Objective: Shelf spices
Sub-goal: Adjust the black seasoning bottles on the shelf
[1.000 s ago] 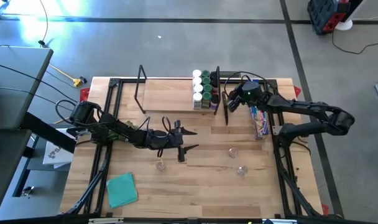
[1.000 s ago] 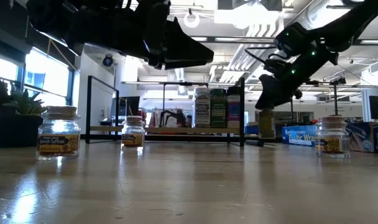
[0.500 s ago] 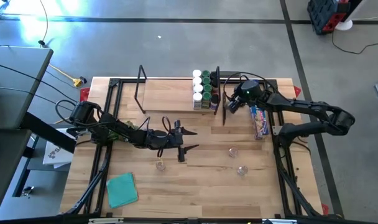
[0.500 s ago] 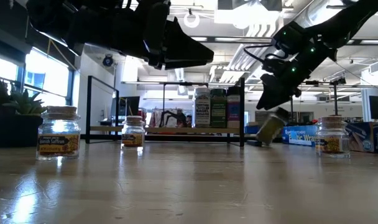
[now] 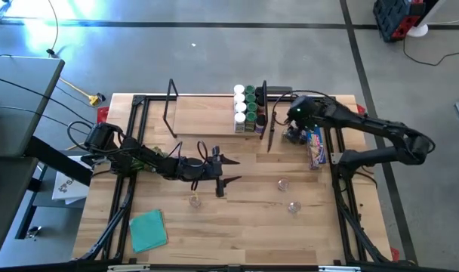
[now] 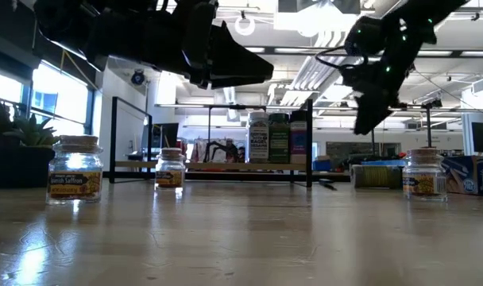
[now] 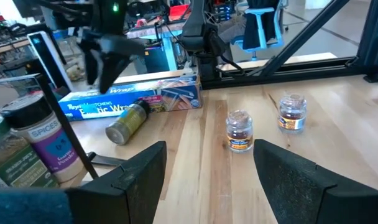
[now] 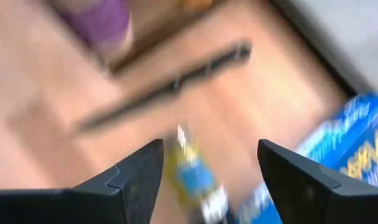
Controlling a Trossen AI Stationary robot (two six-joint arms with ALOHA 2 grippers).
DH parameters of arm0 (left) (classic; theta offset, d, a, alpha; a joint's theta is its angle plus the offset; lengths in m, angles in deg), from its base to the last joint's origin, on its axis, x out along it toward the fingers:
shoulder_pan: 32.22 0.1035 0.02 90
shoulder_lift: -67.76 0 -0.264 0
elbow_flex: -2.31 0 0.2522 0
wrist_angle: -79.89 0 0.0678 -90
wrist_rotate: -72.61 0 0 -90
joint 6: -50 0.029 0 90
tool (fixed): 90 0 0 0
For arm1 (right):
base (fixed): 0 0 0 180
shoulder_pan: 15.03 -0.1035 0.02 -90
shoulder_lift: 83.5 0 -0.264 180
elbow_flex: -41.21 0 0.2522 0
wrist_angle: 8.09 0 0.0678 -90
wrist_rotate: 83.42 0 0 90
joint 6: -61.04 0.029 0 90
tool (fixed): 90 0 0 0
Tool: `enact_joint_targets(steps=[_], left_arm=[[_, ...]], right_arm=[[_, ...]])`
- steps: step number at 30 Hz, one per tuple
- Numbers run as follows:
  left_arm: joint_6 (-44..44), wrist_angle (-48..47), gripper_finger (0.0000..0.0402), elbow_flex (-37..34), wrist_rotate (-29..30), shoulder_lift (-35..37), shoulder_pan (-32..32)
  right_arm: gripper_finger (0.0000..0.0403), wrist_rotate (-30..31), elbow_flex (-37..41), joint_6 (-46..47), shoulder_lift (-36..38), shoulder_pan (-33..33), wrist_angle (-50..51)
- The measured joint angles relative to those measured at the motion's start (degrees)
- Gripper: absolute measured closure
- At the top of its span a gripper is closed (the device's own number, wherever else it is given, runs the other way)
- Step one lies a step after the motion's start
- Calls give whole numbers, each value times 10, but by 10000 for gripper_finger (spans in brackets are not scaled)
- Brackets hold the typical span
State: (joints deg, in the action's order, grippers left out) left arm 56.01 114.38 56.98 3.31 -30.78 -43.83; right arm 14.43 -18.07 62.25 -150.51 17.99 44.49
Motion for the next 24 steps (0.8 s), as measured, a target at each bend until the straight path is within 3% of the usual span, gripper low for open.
enact_joint_targets(steps=[3, 8, 13, 20, 24], left_arm=[[-12, 0, 163, 0, -12, 0, 4], [-19, -4, 163, 0, -31, 0, 9], [-19, -4, 163, 0, -34, 0, 3], [-14, -5, 163, 0, -41, 0, -7], [-14, -5, 163, 0, -43, 0, -12]], right_arm=[[148, -14, -53, -15, -35, -14, 130], [148, -13, -51, -85, -106, -38, 218], [149, 38, -18, -100, -178, -50, 197], [193, 41, -8, -107, -228, -49, 120], [225, 14, -14, -99, -221, -50, 142]])
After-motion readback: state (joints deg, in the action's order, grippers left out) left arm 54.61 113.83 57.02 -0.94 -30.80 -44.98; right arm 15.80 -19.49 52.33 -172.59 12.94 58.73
